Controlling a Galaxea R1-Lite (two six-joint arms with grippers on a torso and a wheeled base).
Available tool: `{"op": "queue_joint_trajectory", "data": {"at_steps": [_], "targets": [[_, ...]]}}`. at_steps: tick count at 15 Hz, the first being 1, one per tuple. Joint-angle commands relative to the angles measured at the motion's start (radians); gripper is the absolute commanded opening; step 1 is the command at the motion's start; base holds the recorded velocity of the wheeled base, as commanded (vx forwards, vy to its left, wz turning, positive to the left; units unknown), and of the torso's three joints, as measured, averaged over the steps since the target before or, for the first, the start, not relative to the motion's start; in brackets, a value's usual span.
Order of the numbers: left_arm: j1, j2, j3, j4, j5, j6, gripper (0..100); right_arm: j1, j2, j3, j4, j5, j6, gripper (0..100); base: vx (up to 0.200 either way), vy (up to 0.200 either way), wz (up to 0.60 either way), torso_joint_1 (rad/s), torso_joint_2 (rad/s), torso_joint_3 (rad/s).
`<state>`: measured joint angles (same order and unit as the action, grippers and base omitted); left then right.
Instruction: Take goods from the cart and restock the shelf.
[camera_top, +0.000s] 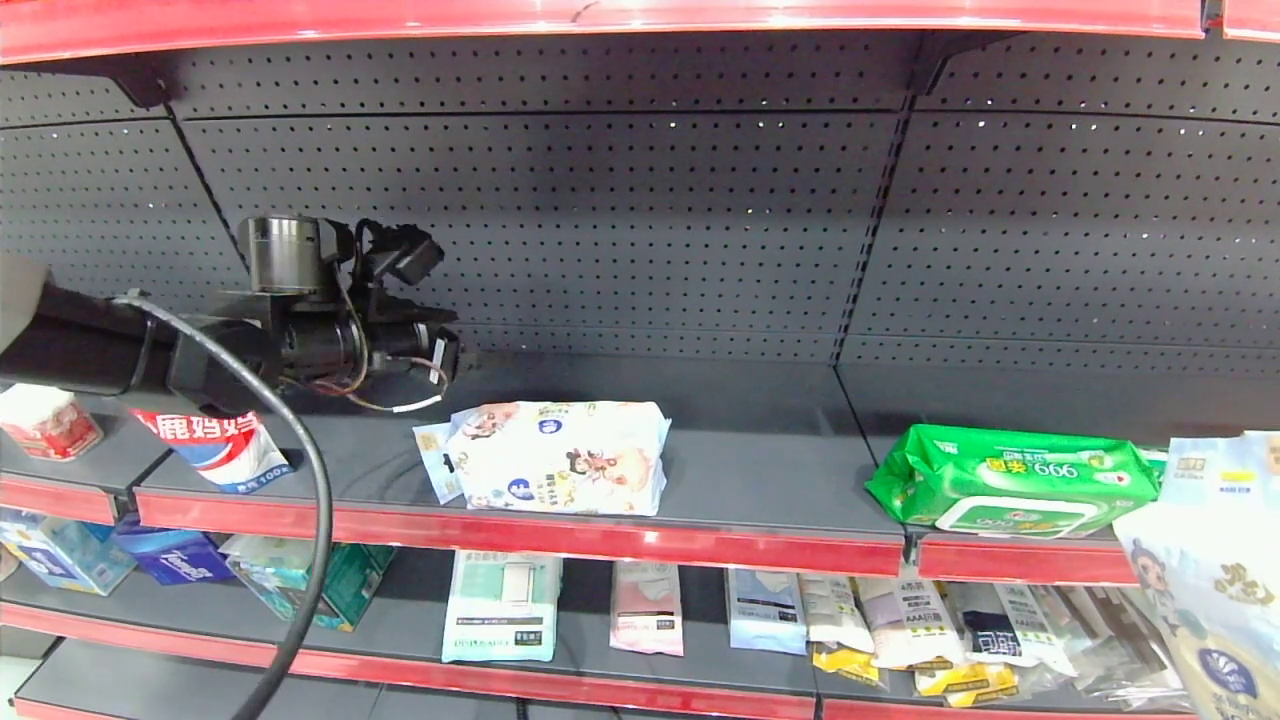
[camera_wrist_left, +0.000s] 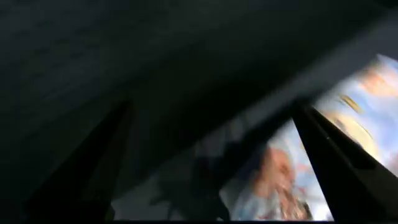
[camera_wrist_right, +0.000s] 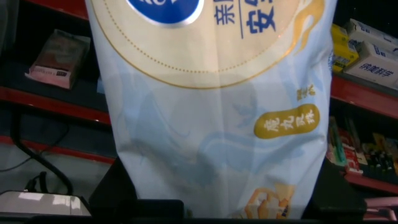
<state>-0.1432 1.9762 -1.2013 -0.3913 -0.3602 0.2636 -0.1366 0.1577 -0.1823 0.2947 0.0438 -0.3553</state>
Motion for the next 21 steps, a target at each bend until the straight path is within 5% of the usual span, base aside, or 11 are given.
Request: {"op": "queue_joint_trajectory", "data": {"at_steps": [1, 2, 4, 6, 9, 13, 17, 19, 21], "targets": [[-0.088, -0.073, 0.072, -0.126, 0.259, -0.17, 100, 0.0, -0.006, 0.0, 0.0, 0.001, -0.001, 0, 0.0, 0.0, 0.0, 0.0, 0.0, 0.0], [-0.121, -0.105, 0.092, -0.167, 0.409, -0.253, 100, 0.0, -0.009, 0.001, 0.0, 0.001, 0.001, 0, 0.0, 0.0, 0.0, 0.0, 0.0, 0.0], [-0.139, -0.295, 0.229, -0.067, 0.426, -0.29, 100, -0.014, -0.006, 0.001, 0.0, -0.012, 0.007, 0, 0.0, 0.0, 0.0, 0.0, 0.0, 0.0], [-0.185, -0.6, 0.411, 0.195, 0.417, -0.322, 100, -0.06, 0.028, 0.014, -0.017, -0.028, 0.009, 0, 0.0, 0.0, 0.0, 0.0, 0.0, 0.0], [-0.19, -1.065, 0.611, 0.528, 0.34, -0.316, 100, -0.067, 0.099, -0.04, -0.049, -0.027, 0.007, 0, 0.0, 0.0, 0.0, 0.0, 0.0, 0.0], [-0.191, -1.61, 0.707, 0.983, 0.284, -0.273, 100, -0.003, 0.307, -0.193, -0.055, 0.027, -0.033, 0, 0.0, 0.0, 0.0, 0.0, 0.0, 0.0], [-0.19, -1.835, 0.798, 1.036, 0.29, -0.268, 100, 0.055, 0.355, -0.227, -0.054, 0.044, -0.036, 0, 0.0, 0.0, 0.0, 0.0, 0.0, 0.0], [-0.19, -1.958, 0.864, 1.034, 0.291, -0.216, 100, 0.078, 0.376, -0.236, -0.055, 0.042, -0.036, 0, 0.0, 0.0, 0.0, 0.0, 0.0, 0.0], [-0.185, -1.976, 0.873, 1.031, 0.299, -0.211, 100, 0.088, 0.398, -0.238, -0.055, 0.042, -0.036, 0, 0.0, 0.0, 0.0, 0.0, 0.0, 0.0]]}}
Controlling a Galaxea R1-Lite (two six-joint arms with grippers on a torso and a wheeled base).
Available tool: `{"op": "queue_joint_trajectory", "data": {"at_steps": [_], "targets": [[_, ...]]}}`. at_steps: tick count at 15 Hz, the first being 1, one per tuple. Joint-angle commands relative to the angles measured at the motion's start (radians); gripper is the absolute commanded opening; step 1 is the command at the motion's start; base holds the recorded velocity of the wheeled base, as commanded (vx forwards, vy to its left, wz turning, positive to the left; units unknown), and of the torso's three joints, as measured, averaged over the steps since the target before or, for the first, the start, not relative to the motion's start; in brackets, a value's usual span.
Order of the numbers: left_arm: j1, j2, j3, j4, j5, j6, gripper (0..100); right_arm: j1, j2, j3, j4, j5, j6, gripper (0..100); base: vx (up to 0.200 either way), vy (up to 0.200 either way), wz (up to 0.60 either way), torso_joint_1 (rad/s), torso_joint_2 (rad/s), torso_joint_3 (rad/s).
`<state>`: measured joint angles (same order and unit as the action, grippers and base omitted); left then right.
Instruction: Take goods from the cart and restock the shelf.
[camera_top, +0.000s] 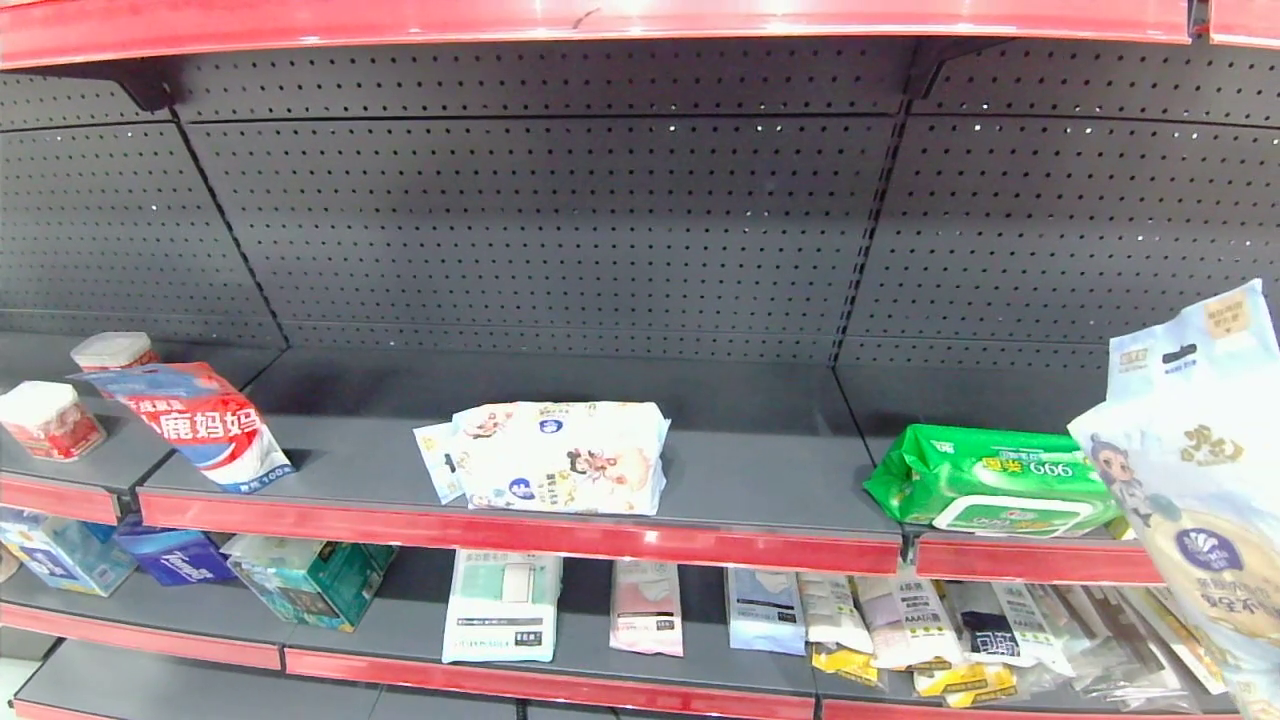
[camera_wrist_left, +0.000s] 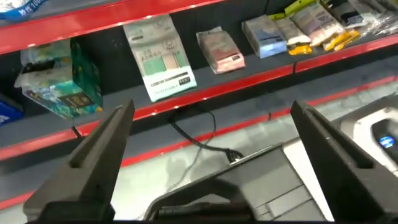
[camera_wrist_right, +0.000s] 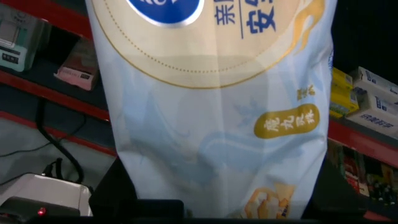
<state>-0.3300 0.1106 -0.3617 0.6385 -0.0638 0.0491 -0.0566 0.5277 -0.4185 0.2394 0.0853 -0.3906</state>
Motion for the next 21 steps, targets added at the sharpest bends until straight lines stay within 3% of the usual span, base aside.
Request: {"op": "queue_joint_trajectory", "data": {"at_steps": [1, 3, 7, 12, 14, 16, 18, 20, 21], "targets": [[0.002, -0.111, 0.033, 0.001, 0.004, 0.003, 100, 0.008, 0.043, -0.006, -0.002, 0.001, -0.001, 0, 0.0, 0.0, 0.0, 0.0, 0.0, 0.0], [0.003, -0.111, 0.033, 0.001, 0.007, 0.005, 100, 0.008, 0.06, -0.014, -0.003, 0.002, -0.001, 0, 0.0, 0.0, 0.0, 0.0, 0.0, 0.0], [0.003, -0.111, 0.036, -0.002, 0.007, 0.008, 100, 0.008, 0.064, -0.013, -0.003, 0.002, -0.001, 0, 0.0, 0.0, 0.6, 0.002, 0.0, 0.001], [0.003, -0.111, 0.086, -0.105, 0.01, 0.003, 100, 0.009, 0.11, -0.045, -0.003, 0.002, -0.002, 0, 0.0, 0.0, 0.36, 0.005, 0.0, 0.0], [0.003, -0.111, 0.099, -0.137, 0.058, 0.0, 100, 0.026, 0.206, -0.083, -0.055, -0.002, -0.019, 0, 0.0, 0.0, 0.0, 0.0, 0.0, 0.0], [0.003, -0.111, 0.102, -0.14, 0.071, -0.031, 100, 0.054, 0.308, -0.088, -0.164, 0.002, -0.028, 0, 0.0, 0.0, 0.0, 0.0, 0.0, 0.0], [0.005, -0.111, 0.138, -0.255, 0.093, -0.084, 100, 0.08, 0.396, -0.088, -0.235, 0.004, -0.022, 0, 0.0, 0.0, 0.0, 0.0, 0.0, 0.0], [0.006, -0.111, 0.165, -0.296, 0.2, -0.098, 100, 0.127, 0.451, -0.094, -0.241, 0.016, -0.019, 0, 0.0, 0.0, 0.0, 0.0, 0.0, 0.0], [0.008, -0.091, 0.162, -0.303, 0.21, -0.115, 100, 0.146, 0.492, -0.108, -0.241, 0.016, -0.019, 0, 0.0, 0.0, 0.0, 0.0, 0.0, 0.0]]}}
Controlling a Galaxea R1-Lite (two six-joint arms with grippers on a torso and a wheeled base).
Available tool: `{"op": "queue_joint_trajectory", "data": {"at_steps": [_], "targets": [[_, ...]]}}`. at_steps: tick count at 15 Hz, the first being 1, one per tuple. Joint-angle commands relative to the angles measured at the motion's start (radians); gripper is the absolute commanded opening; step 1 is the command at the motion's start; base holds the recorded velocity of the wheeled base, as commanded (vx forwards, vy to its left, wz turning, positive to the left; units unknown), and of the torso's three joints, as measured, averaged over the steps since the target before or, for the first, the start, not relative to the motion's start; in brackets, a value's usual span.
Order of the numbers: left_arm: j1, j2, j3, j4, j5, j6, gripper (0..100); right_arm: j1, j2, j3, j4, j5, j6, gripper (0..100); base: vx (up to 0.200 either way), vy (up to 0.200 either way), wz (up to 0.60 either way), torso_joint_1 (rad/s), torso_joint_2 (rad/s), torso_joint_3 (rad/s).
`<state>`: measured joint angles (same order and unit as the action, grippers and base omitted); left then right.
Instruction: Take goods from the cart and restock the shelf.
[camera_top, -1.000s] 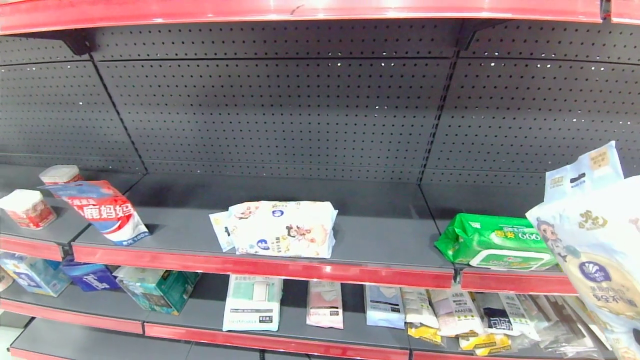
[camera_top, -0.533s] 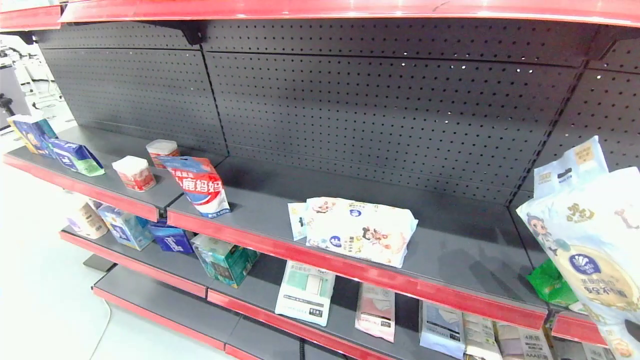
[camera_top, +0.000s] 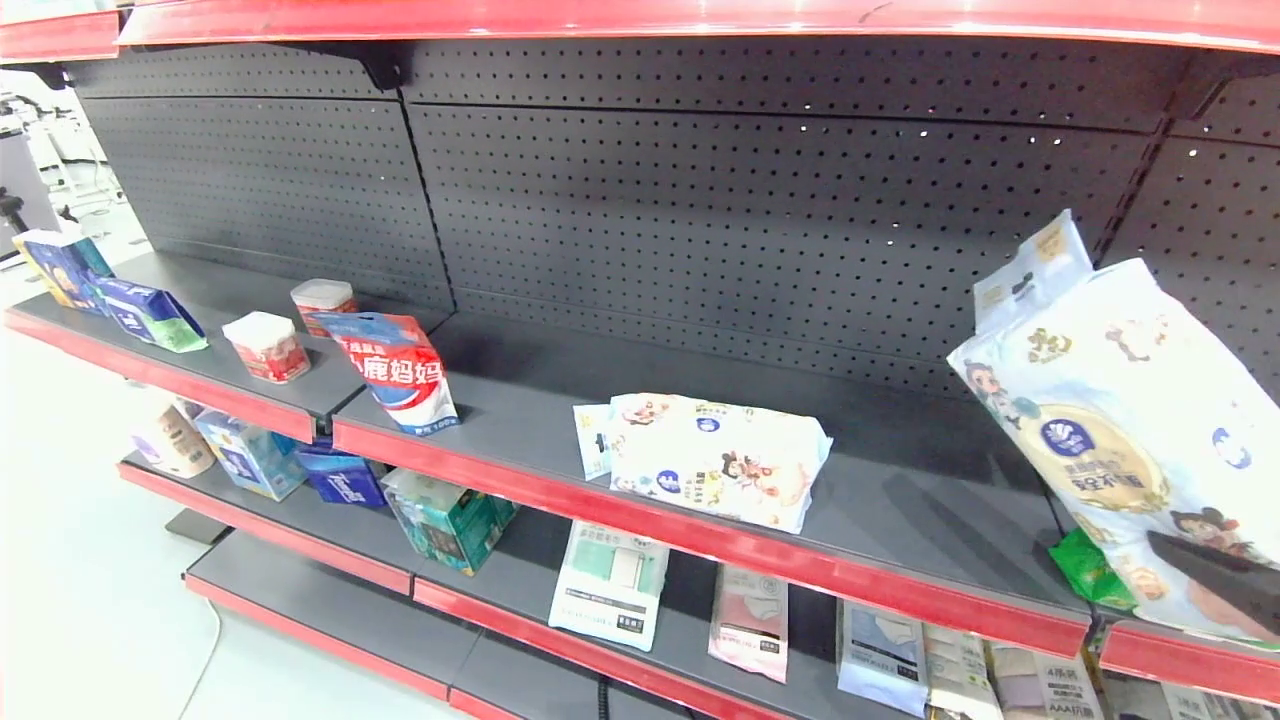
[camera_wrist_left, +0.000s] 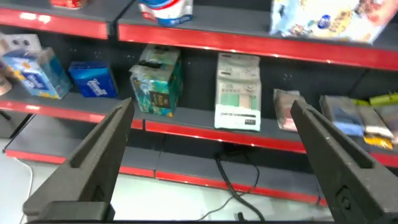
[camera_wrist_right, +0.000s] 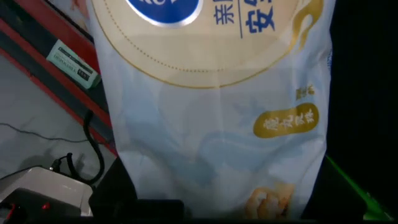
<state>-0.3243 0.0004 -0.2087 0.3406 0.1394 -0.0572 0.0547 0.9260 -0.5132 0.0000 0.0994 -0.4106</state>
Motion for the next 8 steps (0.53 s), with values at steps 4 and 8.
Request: {"op": "queue_joint_trajectory", "data": {"at_steps": [4, 8], "targets": [[0.04, 0.073, 0.019, -0.043, 0.082, -0.016, 100, 0.034, 0.139, -0.036, -0.014, 0.002, 0.001, 0, 0.0, 0.0, 0.0, 0.0, 0.0, 0.0], [0.228, 0.164, 0.048, -0.126, 0.088, -0.029, 100, 0.034, 0.143, -0.036, -0.017, 0.002, 0.001, 0, 0.0, 0.0, 0.0, 0.0, 0.0, 0.0]]}}
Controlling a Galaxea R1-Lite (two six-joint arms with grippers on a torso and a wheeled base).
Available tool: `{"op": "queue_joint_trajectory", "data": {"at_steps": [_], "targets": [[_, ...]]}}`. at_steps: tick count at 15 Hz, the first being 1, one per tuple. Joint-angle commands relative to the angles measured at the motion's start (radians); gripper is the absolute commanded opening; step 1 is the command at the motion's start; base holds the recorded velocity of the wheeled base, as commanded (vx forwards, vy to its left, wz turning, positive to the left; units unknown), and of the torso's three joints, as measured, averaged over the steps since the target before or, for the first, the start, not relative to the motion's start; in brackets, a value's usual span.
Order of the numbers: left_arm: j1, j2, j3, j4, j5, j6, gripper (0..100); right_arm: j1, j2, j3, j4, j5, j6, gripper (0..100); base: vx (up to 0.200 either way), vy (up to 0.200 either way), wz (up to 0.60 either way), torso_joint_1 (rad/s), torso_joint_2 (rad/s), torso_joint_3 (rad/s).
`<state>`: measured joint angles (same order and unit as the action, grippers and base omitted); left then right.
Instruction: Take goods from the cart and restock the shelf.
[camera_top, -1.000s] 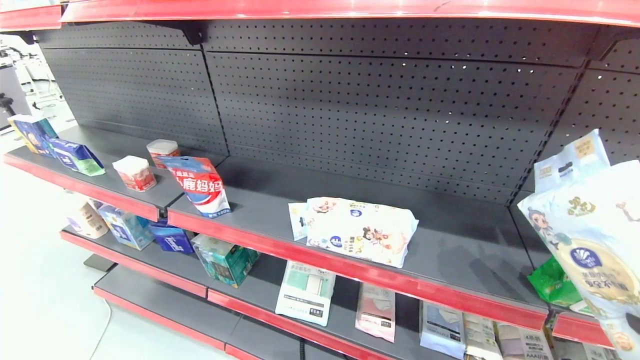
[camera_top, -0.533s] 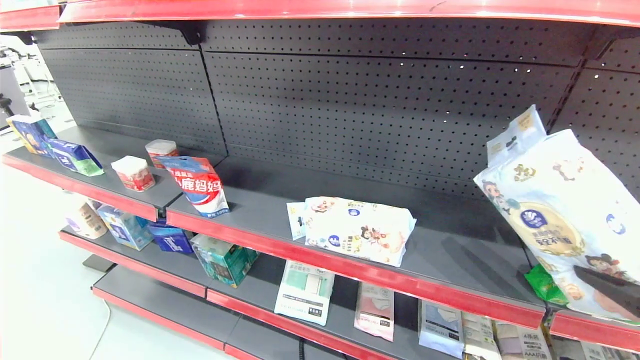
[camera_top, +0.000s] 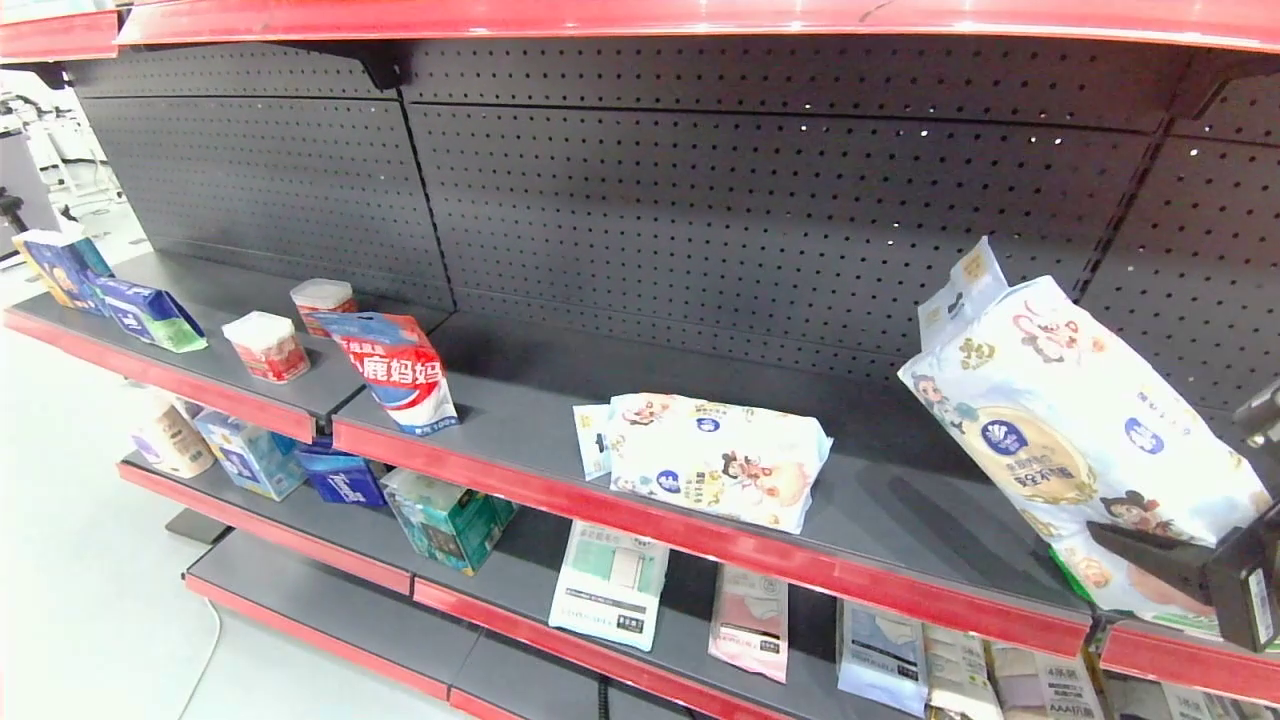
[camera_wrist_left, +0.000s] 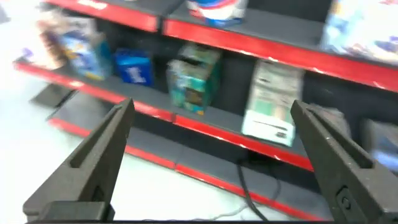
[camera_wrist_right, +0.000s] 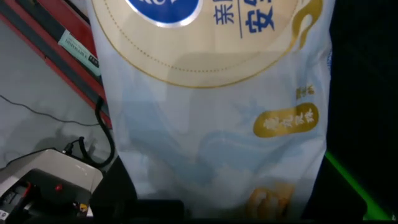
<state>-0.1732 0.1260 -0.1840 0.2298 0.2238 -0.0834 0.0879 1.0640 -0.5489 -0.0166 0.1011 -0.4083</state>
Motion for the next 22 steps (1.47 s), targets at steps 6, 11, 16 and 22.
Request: {"op": "queue_joint_trajectory", "data": {"at_steps": [6, 11, 16, 22], "targets": [[0.172, -0.124, 0.152, -0.205, -0.253, 0.024, 100, -0.004, 0.004, 0.011, 0.0, 0.0, 0.003, 0, 0.0, 0.0, 0.0, 0.0, 0.0, 0.0], [0.172, -0.124, 0.163, -0.222, -0.29, -0.022, 100, 0.003, 0.016, 0.024, 0.0, 0.002, 0.002, 0, 0.0, 0.0, 0.0, 0.0, 0.0, 0.0], [0.172, -0.124, 0.163, -0.222, -0.288, -0.029, 100, 0.003, 0.074, 0.014, -0.005, 0.025, -0.009, 0, 0.0, 0.0, 0.0, 0.0, 0.0, 0.0], [0.172, -0.124, 0.163, -0.222, -0.288, -0.029, 100, 0.004, 0.318, -0.055, -0.164, 0.071, -0.055, 0, 0.0, 0.0, 0.0, 0.0, 0.0, 0.0]]}}
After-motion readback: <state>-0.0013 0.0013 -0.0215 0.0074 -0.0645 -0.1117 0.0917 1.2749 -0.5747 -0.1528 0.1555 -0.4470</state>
